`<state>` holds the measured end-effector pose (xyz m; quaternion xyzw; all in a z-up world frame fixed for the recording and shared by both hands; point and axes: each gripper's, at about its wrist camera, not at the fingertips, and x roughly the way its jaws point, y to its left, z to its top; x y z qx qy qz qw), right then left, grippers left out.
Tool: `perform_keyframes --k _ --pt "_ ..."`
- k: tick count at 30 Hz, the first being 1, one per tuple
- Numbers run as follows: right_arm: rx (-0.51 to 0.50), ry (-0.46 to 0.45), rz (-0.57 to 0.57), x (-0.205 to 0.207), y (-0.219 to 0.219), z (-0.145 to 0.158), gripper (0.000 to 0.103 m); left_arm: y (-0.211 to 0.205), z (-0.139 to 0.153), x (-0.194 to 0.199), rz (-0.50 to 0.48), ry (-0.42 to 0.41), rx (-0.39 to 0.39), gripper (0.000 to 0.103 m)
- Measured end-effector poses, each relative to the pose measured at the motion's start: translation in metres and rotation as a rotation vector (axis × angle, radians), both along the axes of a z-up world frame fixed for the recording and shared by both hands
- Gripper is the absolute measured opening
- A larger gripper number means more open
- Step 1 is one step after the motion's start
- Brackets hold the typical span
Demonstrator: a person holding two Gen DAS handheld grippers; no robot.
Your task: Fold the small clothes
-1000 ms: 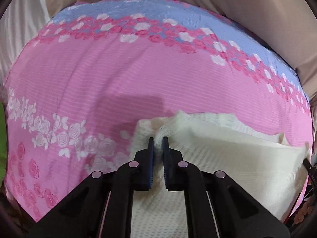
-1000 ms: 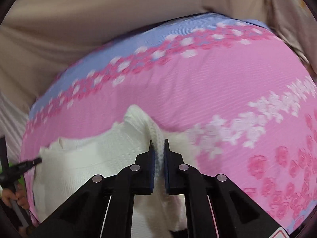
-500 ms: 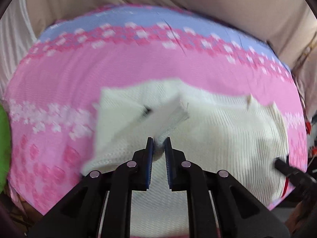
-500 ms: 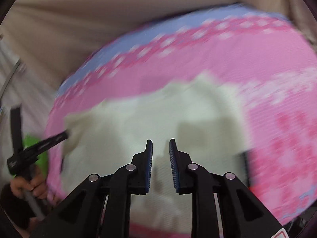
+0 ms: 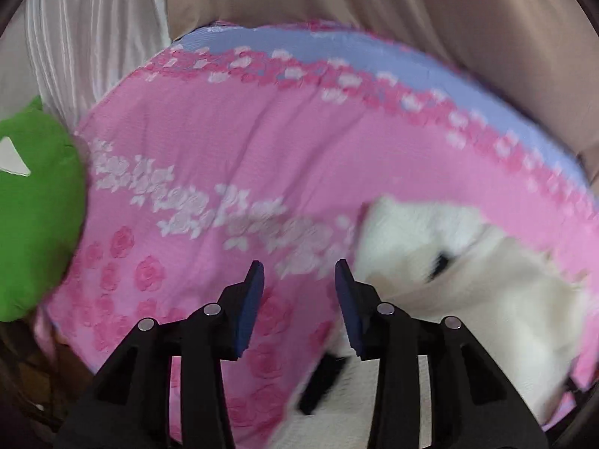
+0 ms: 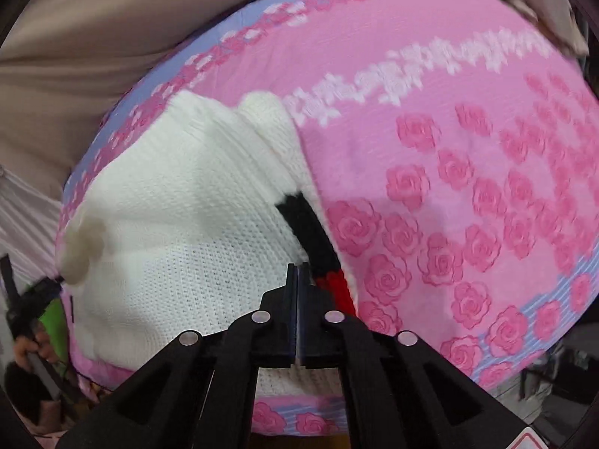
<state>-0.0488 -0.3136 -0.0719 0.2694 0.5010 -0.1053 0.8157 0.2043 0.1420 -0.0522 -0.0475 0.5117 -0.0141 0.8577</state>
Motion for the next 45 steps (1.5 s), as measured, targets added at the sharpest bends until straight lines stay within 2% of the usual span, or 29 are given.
perform_keyframes --k 2,3,4,6,9,10,12,13,14,15,18,19,22,24,27,28,30,31,32,33,34,35,38,40,41,43,44,45 --pt "0.012 -0.055 0.061 0.029 0.023 0.012 0.014 -0.02 0.009 0.001 -0.058 -0.007 -0.048 0.038" --pt "0.004 -0.075 0.098 0.048 0.035 0.015 0.014 -0.035 0.01 0.002 -0.114 -0.018 -0.032 0.039" --pt "-0.008 -0.078 0.128 0.062 0.043 0.016 0.014 -0.059 0.006 0.002 -0.18 -0.022 0.021 0.039" --pt "-0.074 -0.054 0.19 0.102 0.054 0.008 0.013 -0.091 -0.009 0.001 -0.25 -0.01 0.089 0.04" --pt "-0.173 0.029 0.089 0.127 0.015 -0.019 0.01 -0.108 -0.052 0.025 -0.229 0.056 0.198 0.042" --pt "-0.165 0.052 0.046 0.123 -0.004 -0.025 0.0 -0.103 -0.053 0.03 -0.209 0.042 0.201 0.042" --pt "-0.052 -0.007 -0.027 0.102 -0.037 -0.014 0.0 -0.09 -0.034 0.027 -0.181 0.013 0.169 0.042" --pt "-0.081 -0.032 -0.052 0.088 -0.041 -0.001 0.006 -0.083 -0.025 0.023 -0.17 -0.002 0.156 0.042" --pt "-0.12 -0.037 -0.07 0.072 -0.042 0.009 0.02 -0.069 -0.013 0.016 -0.152 -0.021 0.138 0.042" --pt "-0.135 -0.047 -0.076 0.055 -0.041 0.016 0.025 -0.056 -0.003 0.008 -0.133 -0.035 0.117 0.043" --pt "-0.105 -0.018 -0.09 0.007 -0.028 0.014 0.047 -0.021 0.004 -0.017 -0.086 -0.018 0.045 0.059" --pt "-0.107 0.01 -0.096 -0.005 -0.021 0.008 0.06 -0.012 0.0 -0.024 -0.074 0.004 0.024 0.064" --pt "-0.083 0.09 -0.139 -0.047 0.002 -0.019 0.065 0.01 -0.03 -0.052 -0.063 0.103 -0.088 0.069" --pt "-0.022 0.128 -0.188 -0.067 0.01 -0.034 0.065 0.016 -0.046 -0.063 -0.07 0.148 -0.132 0.07" --pt "0.068 0.083 -0.242 -0.081 0.016 -0.05 0.075 0.015 -0.07 -0.075 -0.094 0.224 -0.201 0.071" --pt "0.069 0.057 -0.253 -0.082 0.017 -0.049 0.081 0.014 -0.072 -0.078 -0.093 0.212 -0.208 0.073" --pt "0.087 0.029 -0.245 -0.073 0.017 -0.05 0.083 0.009 -0.073 -0.081 -0.088 0.207 -0.201 0.072" --pt "0.102 0.015 -0.218 -0.065 0.016 -0.049 0.083 0.006 -0.073 -0.081 -0.084 0.206 -0.197 0.068" --pt "0.128 0.001 -0.182 -0.058 0.015 -0.05 0.066 0.003 -0.071 -0.082 -0.081 0.196 -0.19 0.054" --pt "0.163 0.012 -0.139 -0.047 0.012 -0.053 0.048 0.0 -0.071 -0.082 -0.087 0.195 -0.19 0.044" --pt "0.187 0.032 -0.115 -0.039 0.009 -0.054 0.022 -0.002 -0.069 -0.082 -0.09 0.217 -0.241 0.026" --pt "0.196 0.029 -0.107 -0.036 0.007 -0.049 0.016 0.0 -0.066 -0.082 -0.063 0.24 -0.26 0.02" --pt "0.148 -0.023 -0.057 -0.045 0.004 -0.013 0.013 0.001 -0.042 -0.092 -0.044 0.232 -0.23 0.018" --pt "0.11 -0.016 -0.023 -0.06 0.002 -0.003 0.013 0.004 -0.03 -0.104 -0.06 0.232 -0.202 0.018" --pt "0.102 0.007 -0.018 -0.065 0.0 -0.009 0.013 0.006 -0.033 -0.112 -0.06 0.258 -0.185 0.018" --pt "0.076 0.11 0.005 -0.073 -0.003 -0.042 0.015 0.007 -0.055 -0.12 -0.06 0.31 -0.14 0.019" --pt "0.091 0.142 0.011 -0.073 -0.003 -0.056 0.018 0.006 -0.064 -0.121 -0.058 0.324 -0.129 0.024" --pt "0.095 0.113 -0.012 -0.076 -0.006 -0.052 0.019 0.006 -0.069 -0.123 -0.042 0.321 -0.124 0.026"
